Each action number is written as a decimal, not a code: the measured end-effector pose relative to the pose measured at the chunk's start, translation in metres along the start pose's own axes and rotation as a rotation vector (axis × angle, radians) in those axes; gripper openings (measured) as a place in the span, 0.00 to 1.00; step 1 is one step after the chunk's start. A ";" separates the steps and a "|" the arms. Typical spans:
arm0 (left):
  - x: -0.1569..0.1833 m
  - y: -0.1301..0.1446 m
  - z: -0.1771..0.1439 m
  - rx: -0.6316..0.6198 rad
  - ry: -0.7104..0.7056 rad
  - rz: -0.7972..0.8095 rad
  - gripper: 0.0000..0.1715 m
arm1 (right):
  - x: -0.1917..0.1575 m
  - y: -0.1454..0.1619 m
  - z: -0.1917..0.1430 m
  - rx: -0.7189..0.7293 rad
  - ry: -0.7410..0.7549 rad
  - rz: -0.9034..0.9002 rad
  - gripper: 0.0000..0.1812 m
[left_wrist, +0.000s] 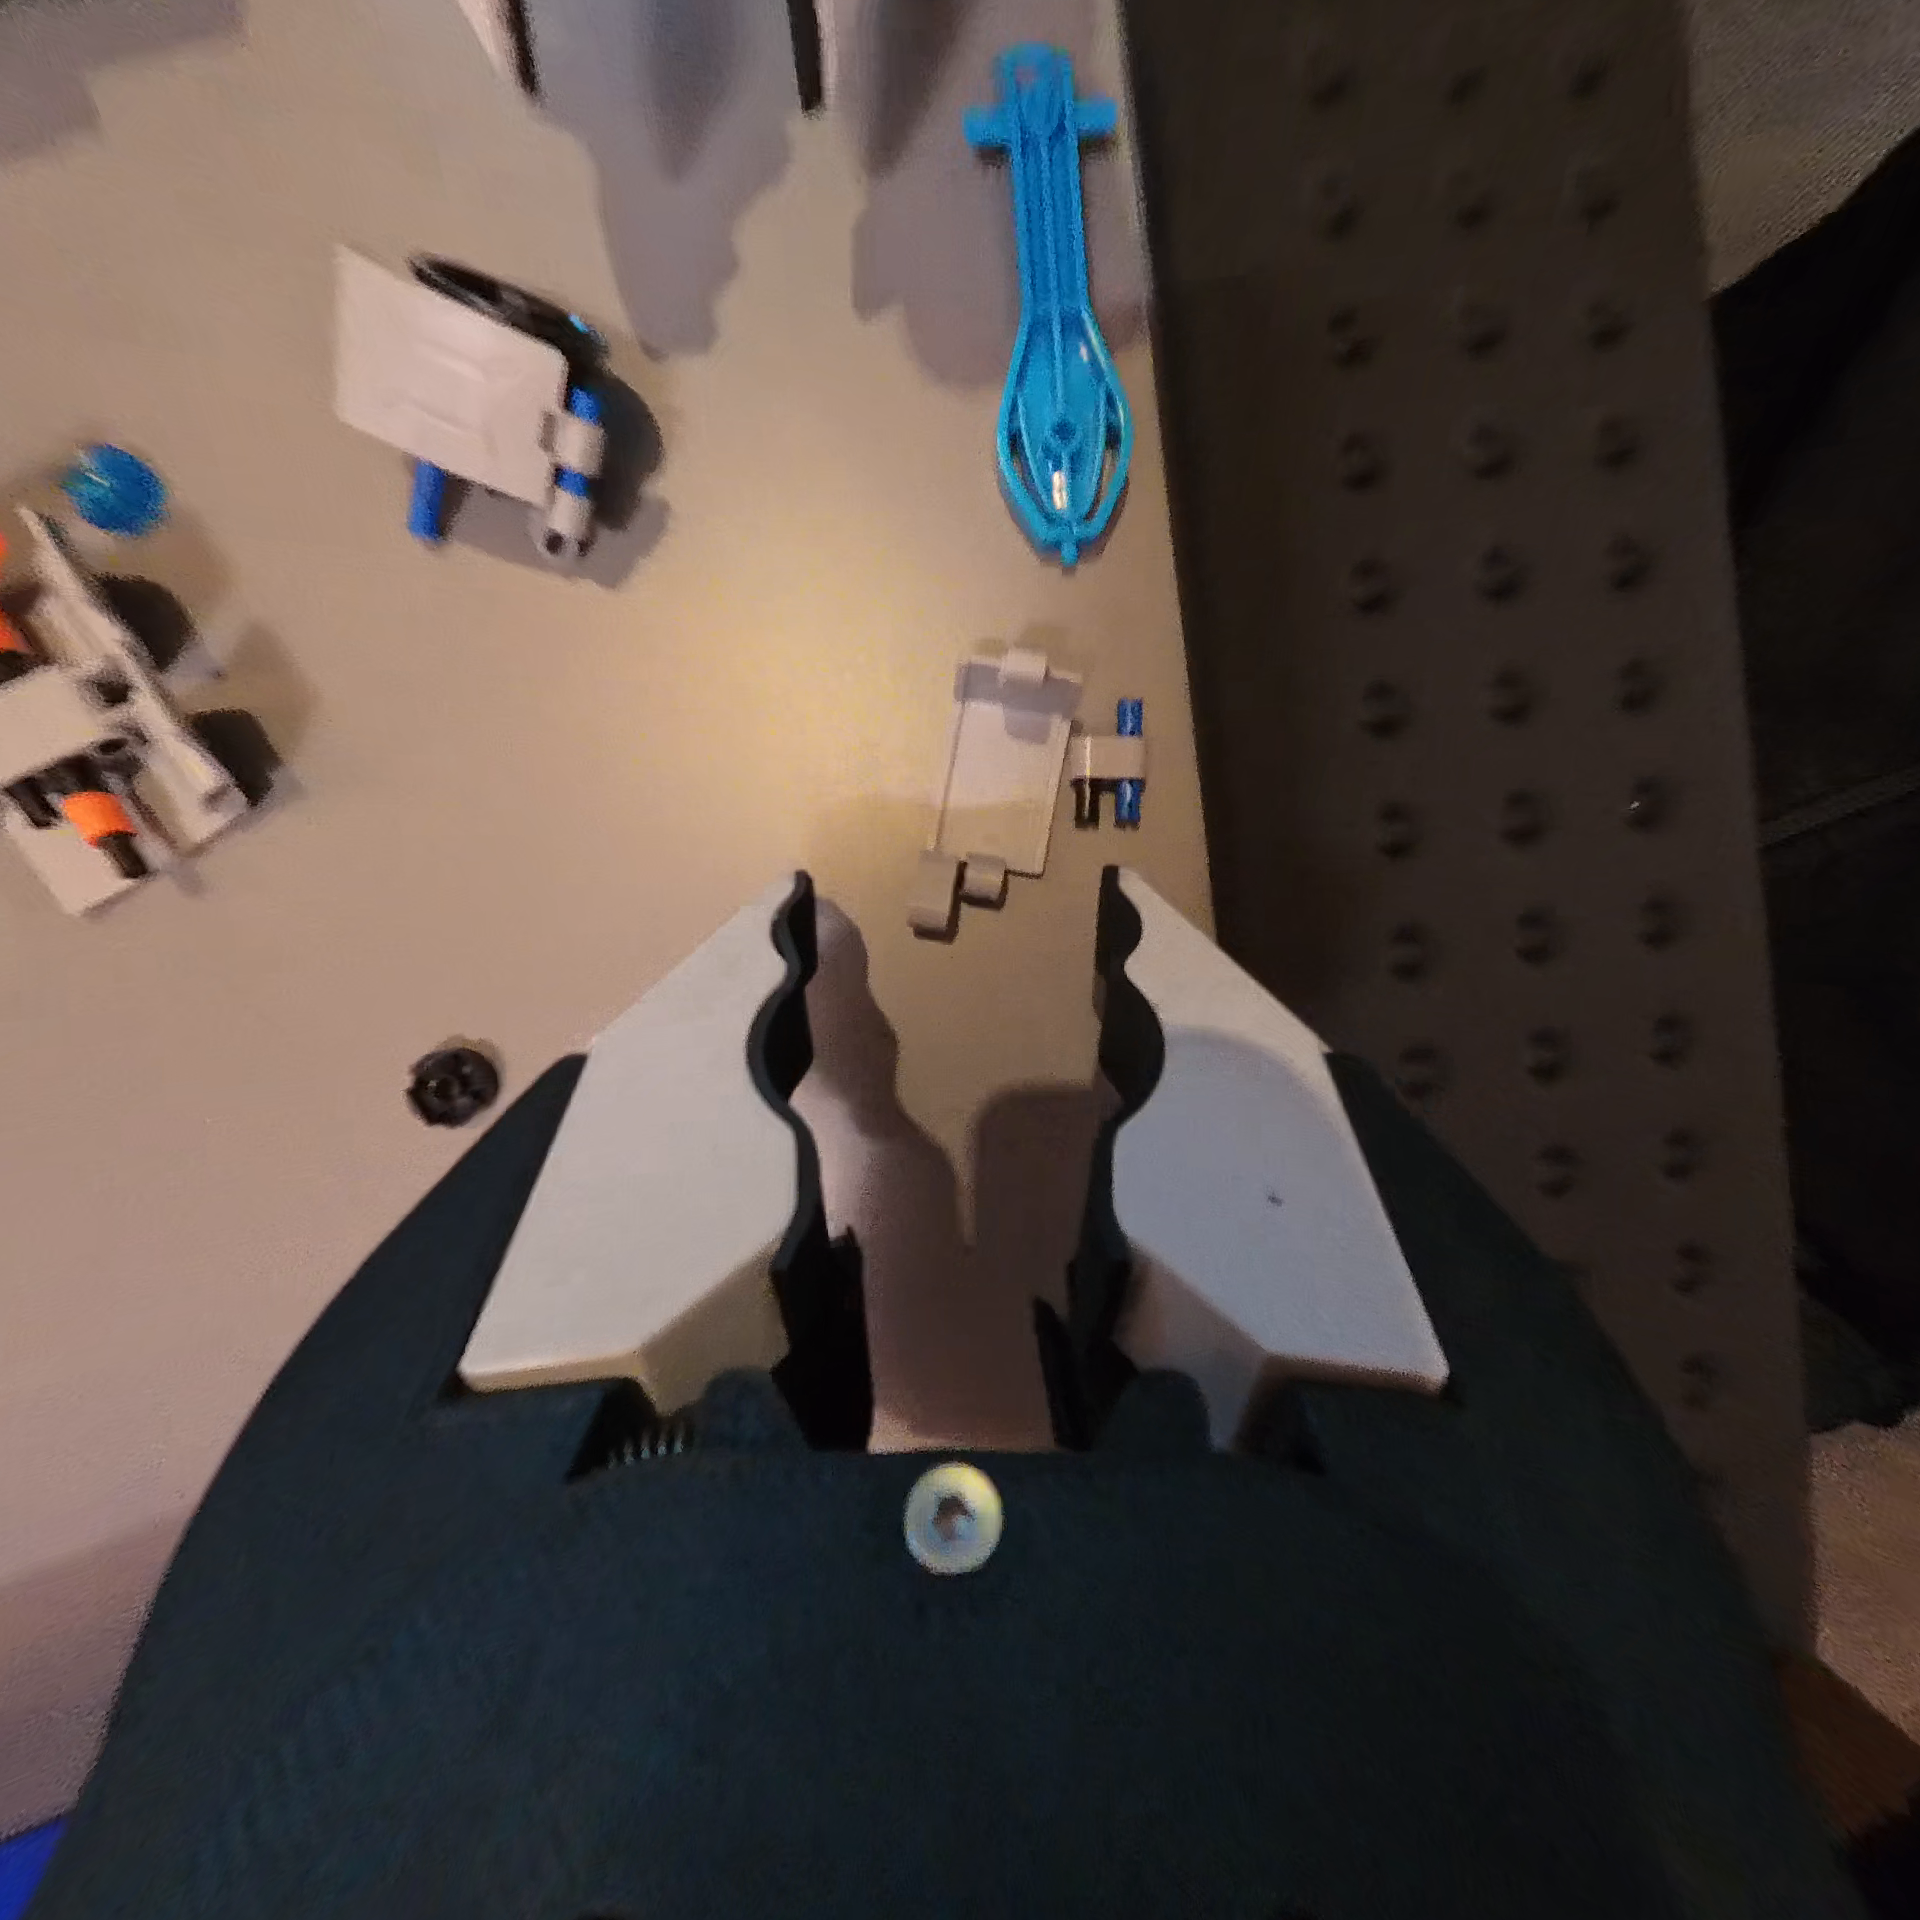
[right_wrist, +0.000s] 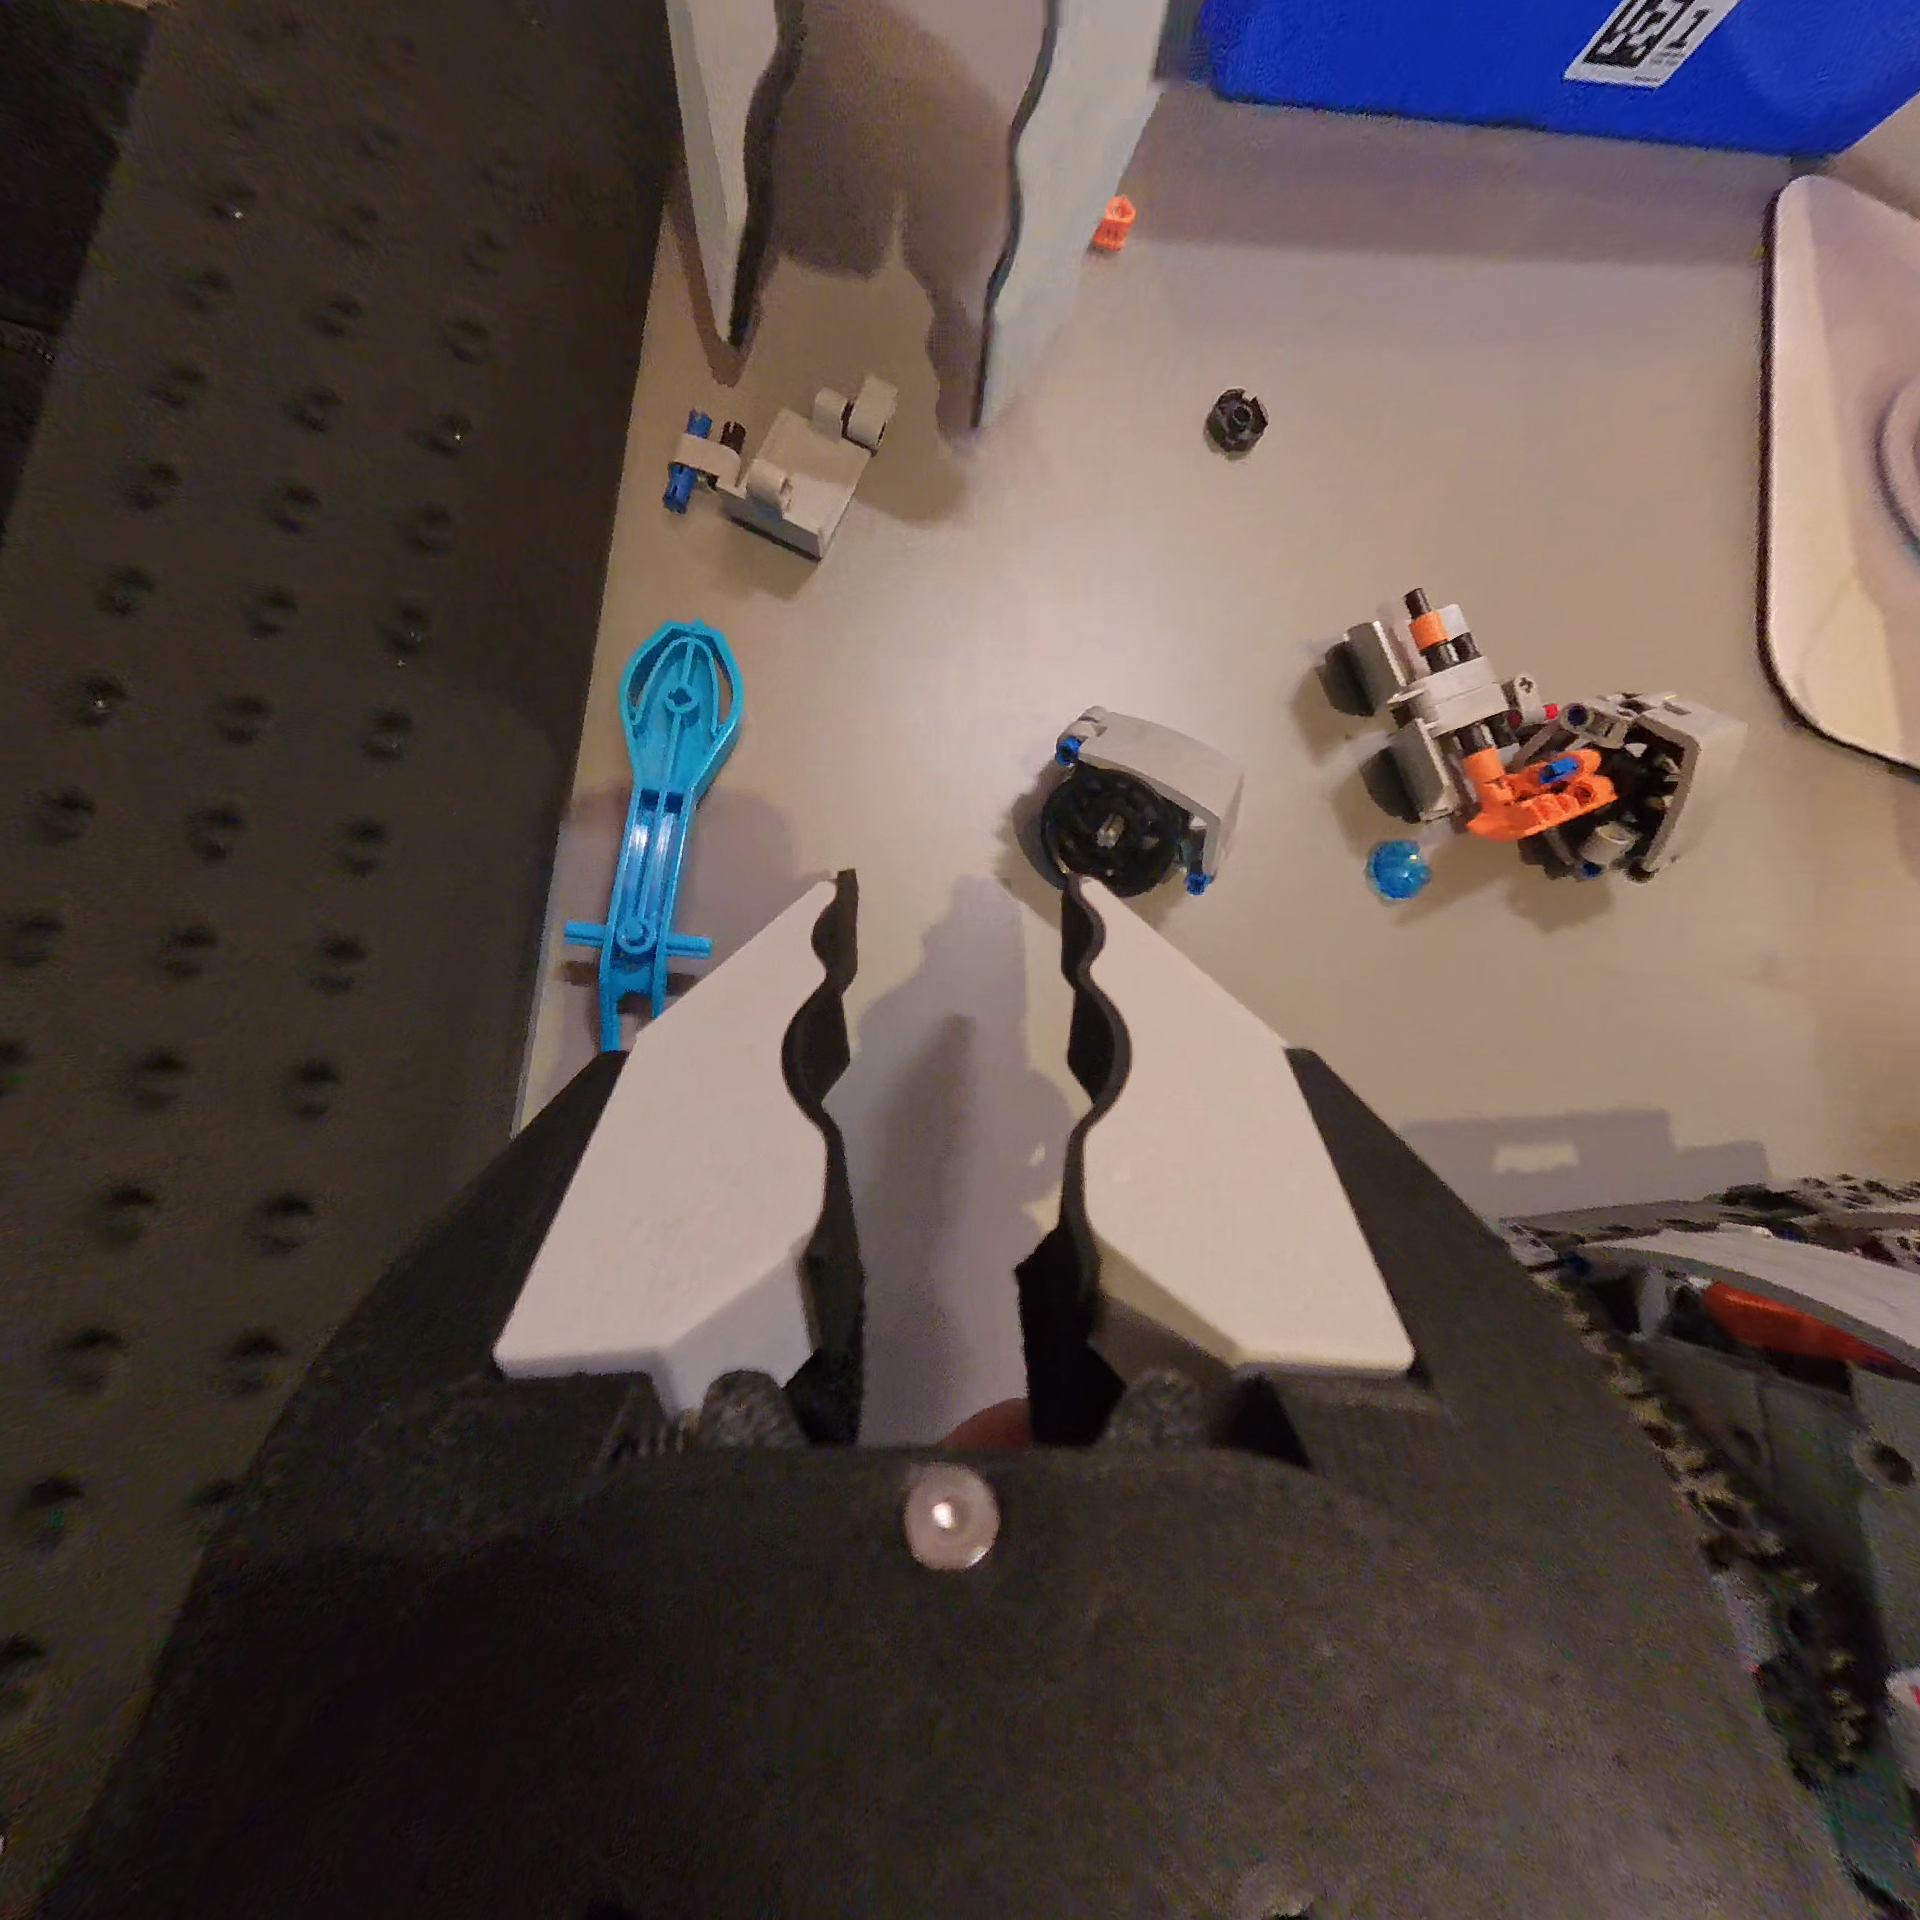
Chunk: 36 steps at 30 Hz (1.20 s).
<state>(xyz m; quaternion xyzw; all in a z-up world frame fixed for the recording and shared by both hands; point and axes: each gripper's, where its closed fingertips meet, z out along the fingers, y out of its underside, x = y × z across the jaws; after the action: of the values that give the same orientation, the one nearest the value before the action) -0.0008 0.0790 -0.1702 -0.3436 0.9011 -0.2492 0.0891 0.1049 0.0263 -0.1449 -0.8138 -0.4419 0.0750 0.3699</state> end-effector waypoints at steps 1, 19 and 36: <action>0.001 0.002 0.004 -0.008 -0.003 0.008 0.30 | 0.000 -0.001 0.001 0.002 0.002 -0.001 0.20; -0.039 -0.064 -0.025 0.257 -0.472 0.261 0.09 | 0.000 -0.031 -0.021 0.216 -0.068 0.159 0.25; -0.020 -0.145 -0.065 0.133 -1.287 1.177 0.09 | -0.023 -0.083 -0.065 0.658 -0.545 0.401 0.32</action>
<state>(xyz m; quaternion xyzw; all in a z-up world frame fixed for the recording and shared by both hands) 0.0759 0.0242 -0.0408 0.1094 0.6906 0.0275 0.7144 0.0657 0.0016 -0.0479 -0.6731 -0.3098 0.4922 0.4569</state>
